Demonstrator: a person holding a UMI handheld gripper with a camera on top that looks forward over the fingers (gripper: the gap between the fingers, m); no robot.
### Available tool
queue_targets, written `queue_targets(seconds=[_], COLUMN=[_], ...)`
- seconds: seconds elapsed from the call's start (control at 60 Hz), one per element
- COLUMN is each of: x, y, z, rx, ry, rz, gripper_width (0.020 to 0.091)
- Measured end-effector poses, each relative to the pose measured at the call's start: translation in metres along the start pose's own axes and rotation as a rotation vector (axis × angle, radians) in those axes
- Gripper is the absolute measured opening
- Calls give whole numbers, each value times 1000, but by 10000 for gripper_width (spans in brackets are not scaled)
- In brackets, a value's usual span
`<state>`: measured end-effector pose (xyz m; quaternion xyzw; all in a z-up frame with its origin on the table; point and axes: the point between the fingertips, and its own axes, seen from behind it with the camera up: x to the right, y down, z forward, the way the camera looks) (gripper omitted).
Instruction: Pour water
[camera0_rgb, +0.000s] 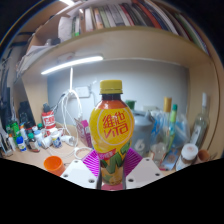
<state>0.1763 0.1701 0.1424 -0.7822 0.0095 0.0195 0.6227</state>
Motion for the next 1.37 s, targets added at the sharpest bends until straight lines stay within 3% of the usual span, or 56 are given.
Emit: queue_targets(seconds=[0.133, 0.3, 0.383, 0.5, 0.567, 0.633, 0.717, 0.75, 0.8, 1.15, 1.367], x=[9, -1, -6, -3, -3, -3, -2, -2, -4, -59, -104], y=[63, 93, 89, 89, 90, 96, 89, 83, 74, 5, -14], z=[8, 12, 9, 10, 9, 2, -19, -30, -50, -263, -379], rx=[-98, -99, -53, -46, -72, -147, -187, -181, -180, -173, -197], ry=[-11, -83, -104, -92, -86, -87, -82, -72, -63, 28, 44], rz=[105, 19, -62, -36, -35, -58, -26, -12, 0, 42, 42], gripper_width=[277, 303, 310, 333, 429, 551, 818, 859, 834, 840, 843])
